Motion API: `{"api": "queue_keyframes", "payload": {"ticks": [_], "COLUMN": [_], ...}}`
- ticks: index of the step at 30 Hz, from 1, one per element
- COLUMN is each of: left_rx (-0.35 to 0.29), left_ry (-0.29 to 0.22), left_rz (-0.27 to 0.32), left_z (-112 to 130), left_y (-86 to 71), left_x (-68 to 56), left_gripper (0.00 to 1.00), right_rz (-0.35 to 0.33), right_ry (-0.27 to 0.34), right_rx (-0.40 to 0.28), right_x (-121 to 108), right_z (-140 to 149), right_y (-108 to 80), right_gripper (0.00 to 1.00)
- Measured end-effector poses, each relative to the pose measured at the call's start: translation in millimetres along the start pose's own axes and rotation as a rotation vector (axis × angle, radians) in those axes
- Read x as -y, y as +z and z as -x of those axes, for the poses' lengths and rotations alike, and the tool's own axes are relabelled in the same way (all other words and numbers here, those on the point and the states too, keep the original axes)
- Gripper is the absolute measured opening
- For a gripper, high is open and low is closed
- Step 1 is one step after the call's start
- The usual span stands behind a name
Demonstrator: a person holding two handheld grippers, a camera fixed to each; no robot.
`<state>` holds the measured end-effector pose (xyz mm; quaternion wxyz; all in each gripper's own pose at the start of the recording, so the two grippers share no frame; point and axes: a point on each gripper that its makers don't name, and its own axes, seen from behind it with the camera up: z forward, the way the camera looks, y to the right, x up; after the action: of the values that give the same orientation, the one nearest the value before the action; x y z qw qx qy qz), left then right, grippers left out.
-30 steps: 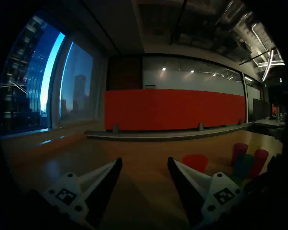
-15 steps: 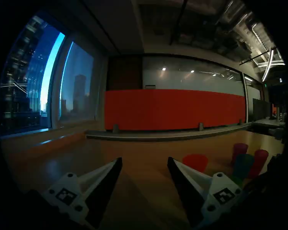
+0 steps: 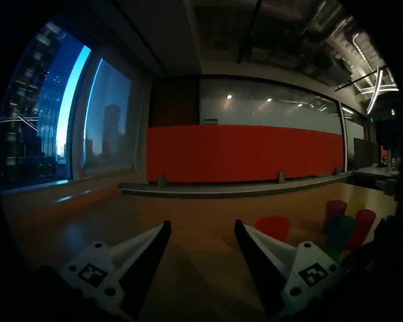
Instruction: Pour water
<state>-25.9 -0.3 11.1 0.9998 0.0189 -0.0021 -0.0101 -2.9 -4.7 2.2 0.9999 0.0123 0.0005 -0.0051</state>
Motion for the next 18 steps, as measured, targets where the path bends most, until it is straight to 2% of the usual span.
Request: {"api": "queue_keyframes", "payload": {"ticks": [18], "left_rx": [0.0], "left_ry": [0.0], "left_rz": [0.001], "left_z": [-0.2], "left_y": [0.7], "left_x": [-1.0], "left_gripper": [0.87], "right_rz": [0.0], "right_ry": [0.0], "right_rx": [0.0], "right_x": [0.0], "right_z": [0.1], "right_y": [0.2], "right_gripper": [1.0]}}
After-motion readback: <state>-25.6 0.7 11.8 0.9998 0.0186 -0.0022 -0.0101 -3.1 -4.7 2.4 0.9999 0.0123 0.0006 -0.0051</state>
